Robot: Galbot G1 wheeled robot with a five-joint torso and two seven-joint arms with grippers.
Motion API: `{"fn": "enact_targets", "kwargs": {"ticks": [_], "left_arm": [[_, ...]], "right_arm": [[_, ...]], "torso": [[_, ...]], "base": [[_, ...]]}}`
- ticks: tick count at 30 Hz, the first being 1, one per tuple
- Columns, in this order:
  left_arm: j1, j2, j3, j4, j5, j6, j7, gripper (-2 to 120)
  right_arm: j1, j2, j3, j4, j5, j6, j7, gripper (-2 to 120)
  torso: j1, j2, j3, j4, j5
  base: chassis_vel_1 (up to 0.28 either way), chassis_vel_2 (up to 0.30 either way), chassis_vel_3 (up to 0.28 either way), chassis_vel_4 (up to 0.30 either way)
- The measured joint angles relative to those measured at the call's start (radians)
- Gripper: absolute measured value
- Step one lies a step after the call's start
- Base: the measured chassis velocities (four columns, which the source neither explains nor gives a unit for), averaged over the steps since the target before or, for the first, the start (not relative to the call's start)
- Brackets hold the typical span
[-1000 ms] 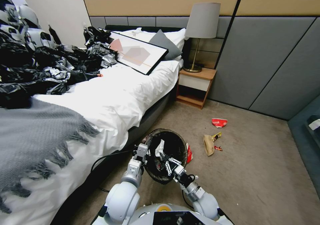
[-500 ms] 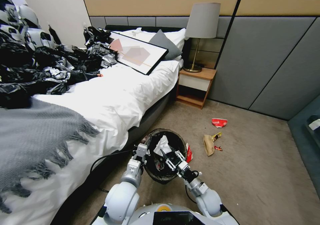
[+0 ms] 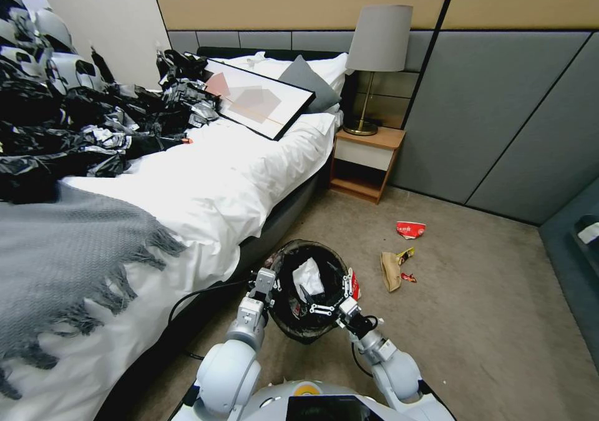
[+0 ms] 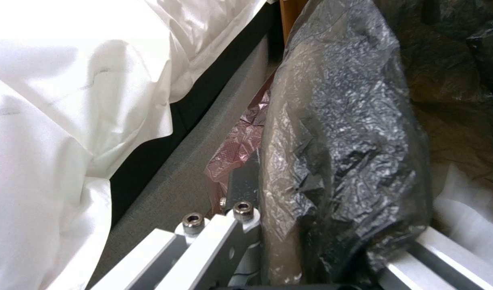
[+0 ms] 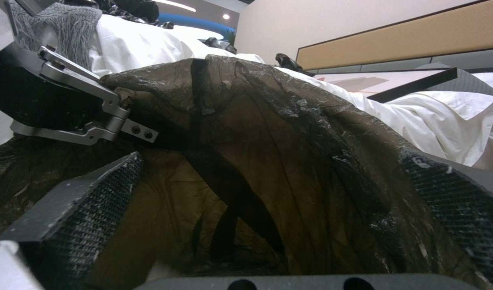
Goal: Pick up the trash bin, then pick up the garbage from the floor and place it into the trash bin.
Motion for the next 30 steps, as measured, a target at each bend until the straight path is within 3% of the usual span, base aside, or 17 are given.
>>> {"fn": "enact_targets", "kwargs": {"ticks": [8, 15, 21, 24, 27, 28, 30], "left_arm": [[-0.001, 0.0, 0.001, -0.001, 0.0, 0.001, 0.0, 1], [-0.002, 0.0, 0.0, -0.001, -0.001, 0.001, 0.0, 1], [-0.002, 0.002, -0.003, -0.002, -0.001, 0.001, 0.0, 1], [-0.002, 0.0, -0.004, -0.002, -0.002, 0.001, 0.0, 1], [0.0, -0.003, -0.007, -0.001, -0.002, 0.0, 0.0, 1], [0.0, -0.003, -0.007, -0.001, -0.002, 0.0, 0.0, 1], [0.003, -0.004, -0.011, -0.001, -0.002, -0.001, 0.0, 1]], "right_arm": [[-0.006, -0.002, 0.016, 0.008, 0.001, 0.004, -0.018, 114], [-0.011, -0.001, 0.033, 0.03, 0.002, 0.011, -0.021, 102], [-0.026, 0.006, 0.051, 0.085, -0.003, 0.026, 0.002, 100], [-0.047, 0.02, 0.061, 0.142, -0.059, 0.025, 0.092, 100], [-0.094, 0.065, 0.09, 0.249, -0.208, -0.024, 0.312, 100], [-0.094, 0.065, 0.09, 0.249, -0.208, -0.024, 0.312, 100], [-0.134, 0.101, 0.115, 0.298, -0.236, -0.052, 0.408, 100]], "torso": [[0.0, 0.0, 0.0, 0.0, 0.0], [0.0, 0.0, 0.0, 0.0, 0.0], [0.0, 0.0, 0.0, 0.0, 0.0], [0.0, 0.0, 0.0, 0.0, 0.0], [0.0, 0.0, 0.0, 0.0001, -0.0002], [0.0, 0.0, 0.0, 0.0001, -0.0002], [0.0, 0.0, 0.0, 0.0, -0.0001]], "base": [[0.0, 0.0, 0.0, 0.0], [0.0, 0.0, 0.0, 0.0], [0.0, 0.0, 0.0, 0.0], [0.0, 0.0, 0.0, 0.0], [0.0, 0.0, 0.0, 0.0], [0.0, 0.0, 0.0, 0.0], [0.0, 0.0, 0.0, 0.0]]}}
